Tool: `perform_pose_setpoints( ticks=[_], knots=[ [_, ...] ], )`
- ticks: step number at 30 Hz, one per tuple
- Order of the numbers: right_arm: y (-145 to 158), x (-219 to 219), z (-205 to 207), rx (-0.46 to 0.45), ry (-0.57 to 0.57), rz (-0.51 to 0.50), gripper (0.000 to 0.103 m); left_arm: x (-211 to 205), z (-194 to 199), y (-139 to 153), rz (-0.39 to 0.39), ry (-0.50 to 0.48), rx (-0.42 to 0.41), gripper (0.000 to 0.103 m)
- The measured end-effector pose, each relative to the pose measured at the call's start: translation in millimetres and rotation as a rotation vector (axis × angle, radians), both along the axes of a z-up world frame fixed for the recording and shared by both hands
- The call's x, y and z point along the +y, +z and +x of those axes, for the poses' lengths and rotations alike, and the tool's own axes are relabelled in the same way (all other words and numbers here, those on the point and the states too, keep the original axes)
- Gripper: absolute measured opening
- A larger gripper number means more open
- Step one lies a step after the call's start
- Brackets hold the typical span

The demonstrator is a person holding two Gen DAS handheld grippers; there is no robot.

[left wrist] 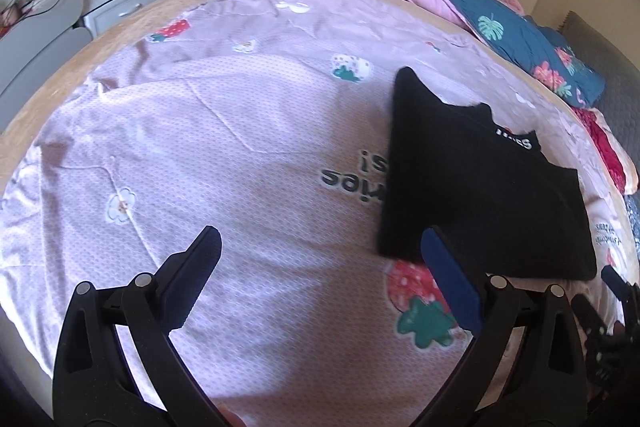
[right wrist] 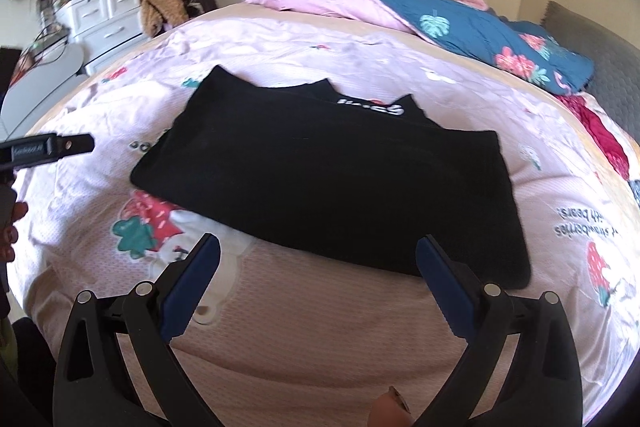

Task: Fold small clothes
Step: 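Move both tools to the folded shirt's edge and close on it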

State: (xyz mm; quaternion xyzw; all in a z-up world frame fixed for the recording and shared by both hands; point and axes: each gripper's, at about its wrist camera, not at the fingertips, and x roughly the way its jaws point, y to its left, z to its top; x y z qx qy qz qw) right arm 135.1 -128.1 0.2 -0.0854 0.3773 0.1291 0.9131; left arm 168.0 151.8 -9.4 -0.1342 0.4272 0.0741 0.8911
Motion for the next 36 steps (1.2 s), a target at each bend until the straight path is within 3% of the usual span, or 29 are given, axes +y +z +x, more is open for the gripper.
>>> perform_pose_setpoints(
  ticks=[9,22,29,34,35,36],
  knots=[
    [-18.6,59.3,11.7,0.008,0.119,-0.070,0.098,18.5,18.6,-0.4,0.012,0.028,0.005,0.094],
    [-60.2,136.2,43.7,-0.023,0.251,-0.283,0.098,11.7,69.6,1.6,0.017,-0.008,0.028,0.094],
    [-66.5,150.1,62.0,-0.070,0.283,-0.329,0.098,-3.2,97.8,6.0,0.063,-0.044,0.027,0.094],
    [-61.9,150.0,68.2,-0.124,0.292,-0.336,0.096,-13.8,119.8,4.7,0.049,-0.067,0.045,0.094],
    [-59.2,148.1,67.8,-0.135,0.295,-0.325,0.093,-16.5,124.7,4.1,0.039,-0.076,0.049,0.094],
    [-56.9,147.1,66.4,-0.138,0.300,-0.313,0.079,-18.3,127.9,3.4,0.031,-0.083,0.053,0.094]
  ],
)
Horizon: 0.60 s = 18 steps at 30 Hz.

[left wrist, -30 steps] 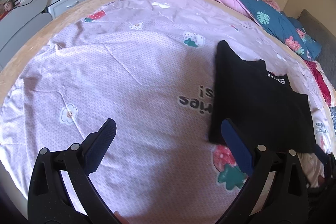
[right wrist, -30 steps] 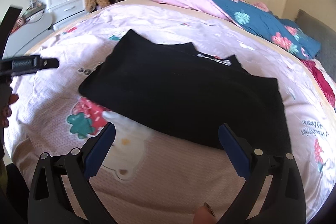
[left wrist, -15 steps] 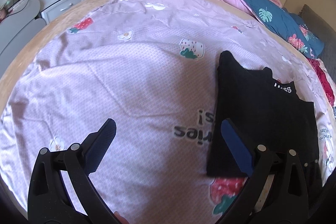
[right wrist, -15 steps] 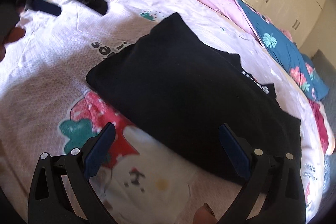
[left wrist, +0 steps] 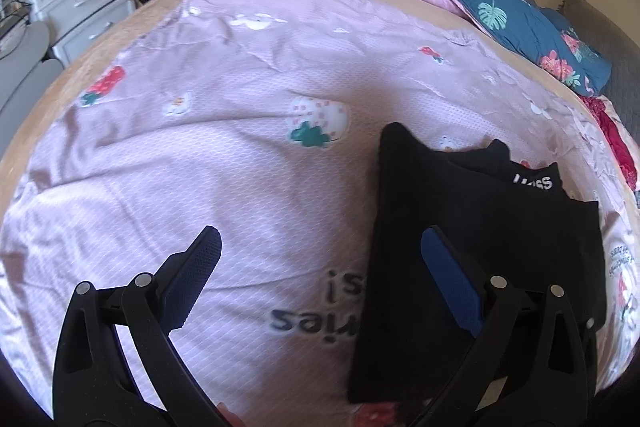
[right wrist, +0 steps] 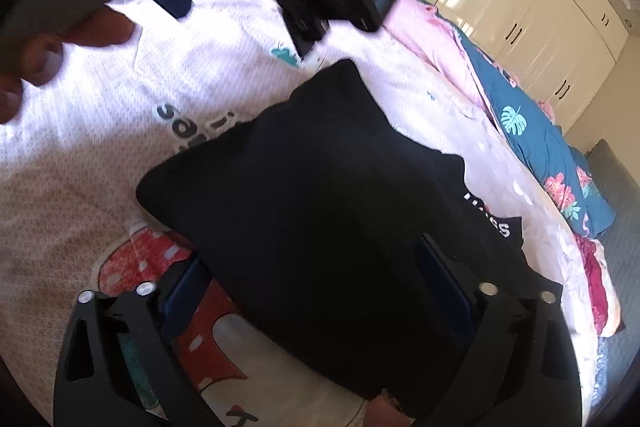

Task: Fold small clothes
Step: 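Move both tools to the folded shirt's edge and close on it, then lift the held edge with both tools and fold it over the shirt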

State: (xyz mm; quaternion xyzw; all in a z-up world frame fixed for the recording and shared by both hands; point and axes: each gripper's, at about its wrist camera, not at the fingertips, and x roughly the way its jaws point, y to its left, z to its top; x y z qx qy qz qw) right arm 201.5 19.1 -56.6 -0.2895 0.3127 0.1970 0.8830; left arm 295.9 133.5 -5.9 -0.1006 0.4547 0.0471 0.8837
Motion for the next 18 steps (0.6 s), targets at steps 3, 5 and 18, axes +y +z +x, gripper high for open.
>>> perform_pose_setpoints(
  ticks=[3,5,18],
  knots=[
    [11.6,-10.8,-3.2,0.010,0.025,0.083,0.055,-8.0,11.2,-2.5,-0.023,-0.022,0.015,0.094],
    [17.7,-15.5,-7.6,0.008,0.029,0.121,0.039,-12.6,16.9,-4.6,-0.033,-0.035,0.024,0.094],
    [43.5,-54.6,-25.2,-0.010,-0.003,0.298,0.007,-40.9,49.9,-26.4,-0.161,-0.091,0.117,0.090]
  ],
)
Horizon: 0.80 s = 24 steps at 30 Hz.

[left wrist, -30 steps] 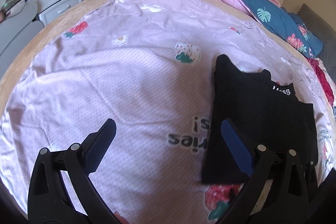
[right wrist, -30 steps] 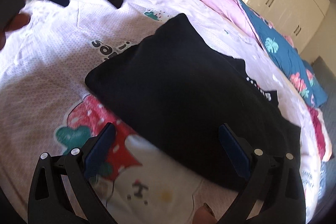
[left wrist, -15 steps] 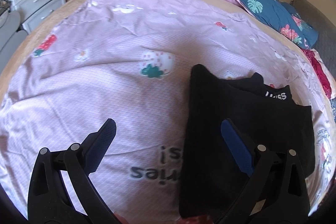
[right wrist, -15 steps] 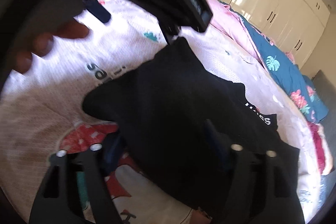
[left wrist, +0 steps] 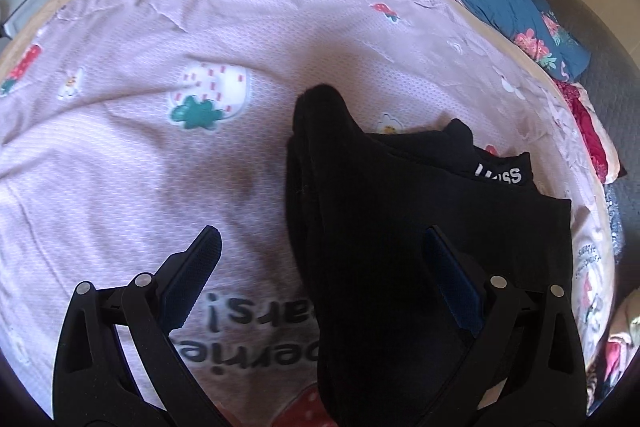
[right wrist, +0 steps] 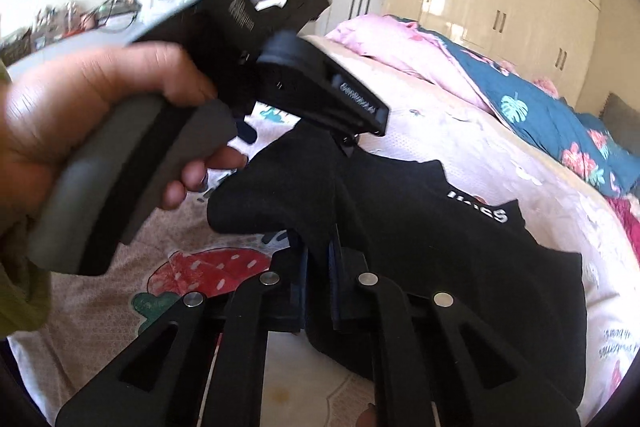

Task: Fold small clothes
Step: 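Lift the held edge with both tools and fold it over the shirt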

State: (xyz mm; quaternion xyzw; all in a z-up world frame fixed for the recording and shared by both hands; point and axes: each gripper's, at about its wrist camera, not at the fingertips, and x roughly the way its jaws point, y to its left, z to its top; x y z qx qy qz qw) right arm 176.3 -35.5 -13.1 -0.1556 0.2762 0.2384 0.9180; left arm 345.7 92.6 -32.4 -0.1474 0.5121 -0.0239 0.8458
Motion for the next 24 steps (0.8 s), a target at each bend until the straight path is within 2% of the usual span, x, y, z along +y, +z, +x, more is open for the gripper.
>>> perform_pose_setpoints(
  ticks=[1,2,4,5,7,10,16,24],
  knots=[
    [2.8,-6.3,-0.9,0.000,-0.012,0.020,0.007,-2.3,0.4,0.0,-0.010,-0.002,0.000,0.079],
    [4.5,-11.0,-1.4,-0.002,-0.020,0.031,0.007,-5.4,0.4,0.6,-0.027,-0.008,-0.002,0.072],
    [8.2,-19.4,-3.4,-0.007,-0.035,0.051,0.007,-15.0,-0.2,3.5,-0.064,-0.020,-0.008,0.045],
    [10.9,-24.3,-4.9,-0.010,-0.045,0.063,0.006,-18.7,-0.6,5.3,-0.065,-0.023,-0.012,0.040],
    [15.1,-34.7,-5.7,-0.016,-0.067,0.085,0.006,-33.4,-3.5,16.8,-0.042,-0.044,-0.048,0.025],
    [22.4,-51.0,-8.9,-0.038,-0.102,0.116,0.006,-51.3,-8.0,36.2,-0.015,-0.072,-0.105,0.018],
    [37.6,-87.9,-18.0,-0.067,-0.169,0.197,0.006,-89.6,-15.1,73.2,0.019,-0.124,-0.196,0.016],
    [49.3,-128.3,-26.6,-0.073,-0.236,0.260,0.006,-132.6,-17.6,96.3,0.027,-0.173,-0.246,0.016]
  ],
)
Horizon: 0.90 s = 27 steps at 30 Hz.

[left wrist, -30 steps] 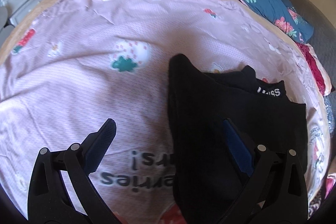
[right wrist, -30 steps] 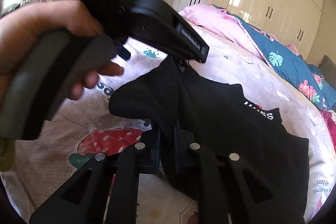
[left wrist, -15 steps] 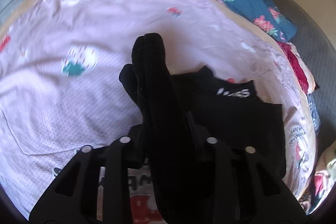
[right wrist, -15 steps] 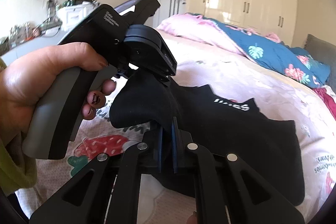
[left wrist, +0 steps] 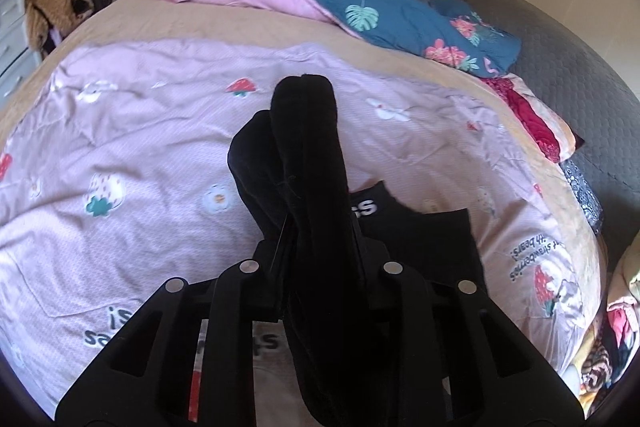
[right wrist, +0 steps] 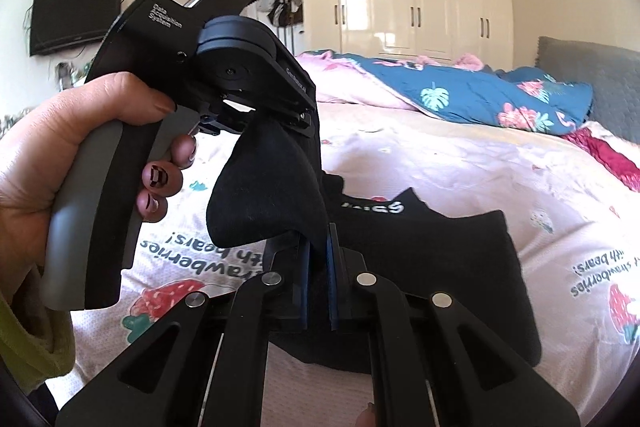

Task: Fold small clothes
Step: 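Lift the held edge with both tools and fold it over the shirt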

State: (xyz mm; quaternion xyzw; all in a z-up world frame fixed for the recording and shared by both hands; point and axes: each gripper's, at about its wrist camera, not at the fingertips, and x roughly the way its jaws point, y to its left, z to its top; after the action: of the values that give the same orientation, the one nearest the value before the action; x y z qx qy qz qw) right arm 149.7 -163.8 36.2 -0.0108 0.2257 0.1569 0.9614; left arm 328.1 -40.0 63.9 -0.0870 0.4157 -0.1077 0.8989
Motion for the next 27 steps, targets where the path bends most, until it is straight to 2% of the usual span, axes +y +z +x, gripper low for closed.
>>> perform_pose_setpoints(
  ticks=[9,17,27],
  knots=[
    [-0.4,-38.9,-3.9,0.037,-0.089,0.074,0.006,-45.8,1.8,5.0,0.024,-0.054,0.003,0.015],
    [-17.2,-82.0,1.3,0.154,-0.164,0.208,0.006,-84.1,5.0,-2.8,0.025,-0.094,0.039,0.015],
    [-45.0,-120.6,5.1,0.306,-0.227,0.369,0.006,-129.1,14.9,-29.2,0.052,-0.133,0.107,0.015]
  ],
)
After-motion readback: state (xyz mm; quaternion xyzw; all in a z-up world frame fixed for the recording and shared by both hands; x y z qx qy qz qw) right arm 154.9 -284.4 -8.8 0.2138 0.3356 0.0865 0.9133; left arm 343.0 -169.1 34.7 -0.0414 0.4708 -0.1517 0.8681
